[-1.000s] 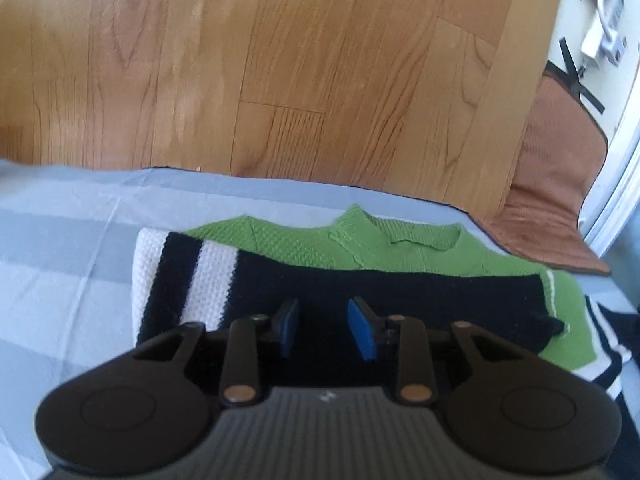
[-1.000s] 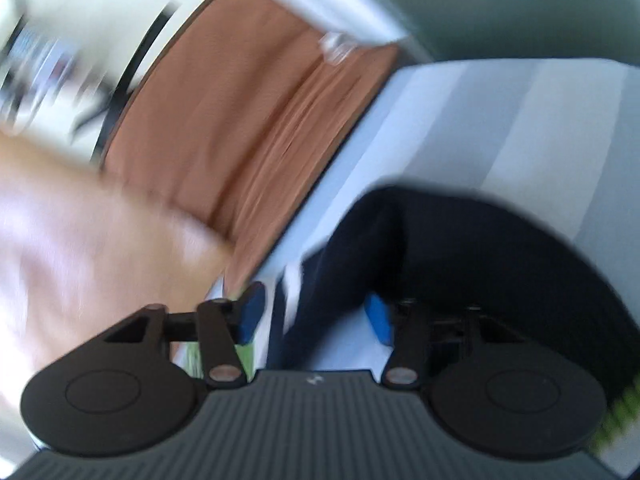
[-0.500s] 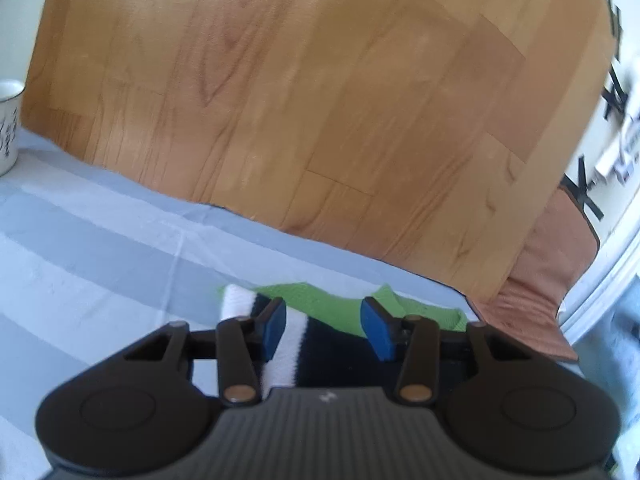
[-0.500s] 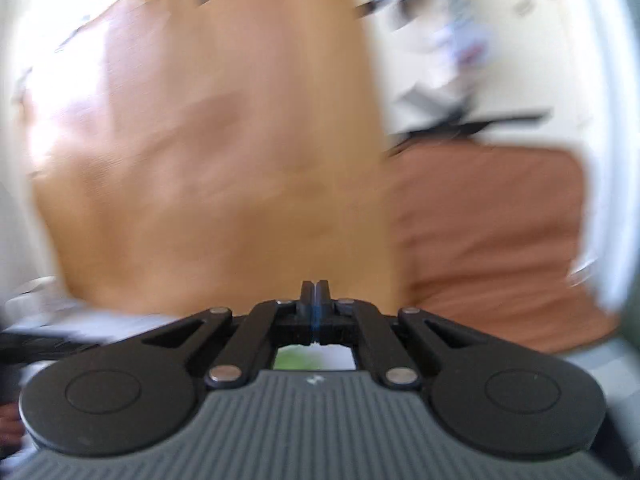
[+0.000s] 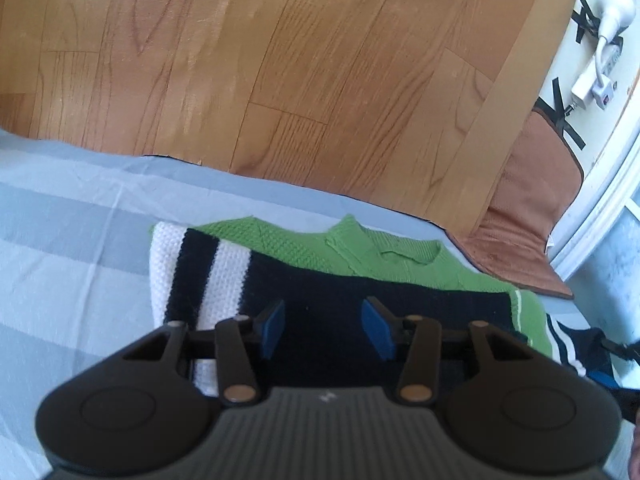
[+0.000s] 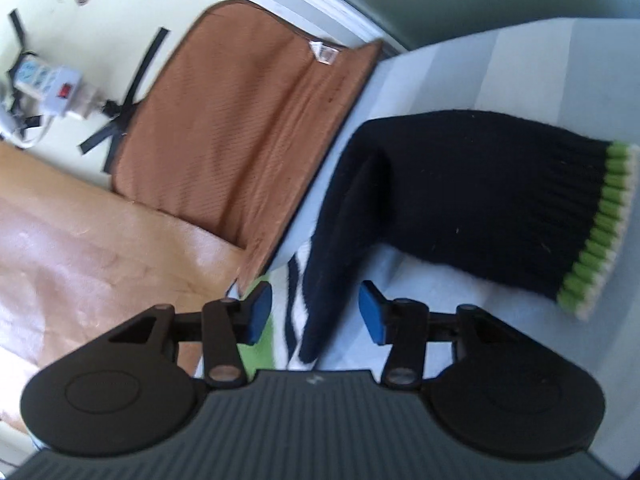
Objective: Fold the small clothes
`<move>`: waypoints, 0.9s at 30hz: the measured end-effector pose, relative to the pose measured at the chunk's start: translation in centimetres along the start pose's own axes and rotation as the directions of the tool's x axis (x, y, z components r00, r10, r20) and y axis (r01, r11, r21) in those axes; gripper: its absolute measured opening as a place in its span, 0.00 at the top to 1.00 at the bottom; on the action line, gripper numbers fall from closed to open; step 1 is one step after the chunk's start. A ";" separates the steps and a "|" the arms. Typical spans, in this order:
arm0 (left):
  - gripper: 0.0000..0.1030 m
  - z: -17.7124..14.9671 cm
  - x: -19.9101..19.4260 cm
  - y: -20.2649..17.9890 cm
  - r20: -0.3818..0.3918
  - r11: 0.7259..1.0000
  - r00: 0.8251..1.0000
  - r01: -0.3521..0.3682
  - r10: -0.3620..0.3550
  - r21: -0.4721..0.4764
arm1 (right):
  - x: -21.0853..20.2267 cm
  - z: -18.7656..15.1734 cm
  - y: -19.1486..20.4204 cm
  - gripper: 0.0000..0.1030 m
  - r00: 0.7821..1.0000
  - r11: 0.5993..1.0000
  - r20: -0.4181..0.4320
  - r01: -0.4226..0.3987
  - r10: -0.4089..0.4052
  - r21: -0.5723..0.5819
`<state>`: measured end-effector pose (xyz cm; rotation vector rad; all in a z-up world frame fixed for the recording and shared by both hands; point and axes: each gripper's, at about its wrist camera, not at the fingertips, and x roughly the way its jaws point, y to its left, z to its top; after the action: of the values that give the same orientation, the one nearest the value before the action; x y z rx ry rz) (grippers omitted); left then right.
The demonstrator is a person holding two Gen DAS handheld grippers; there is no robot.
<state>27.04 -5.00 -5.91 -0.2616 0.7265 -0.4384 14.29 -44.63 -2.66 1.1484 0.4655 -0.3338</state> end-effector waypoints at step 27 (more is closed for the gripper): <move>0.43 1.6 -1.7 2.0 0.040 0.993 0.998 0.053 -0.049 -0.107 | 3.0 -24.1 17.0 0.44 0.975 -0.139 -0.216 -0.207 0.057 -0.968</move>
<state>27.63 -2.34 -4.54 -0.3903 0.7087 -0.4418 20.65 -15.95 1.23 -0.4491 0.5015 0.3443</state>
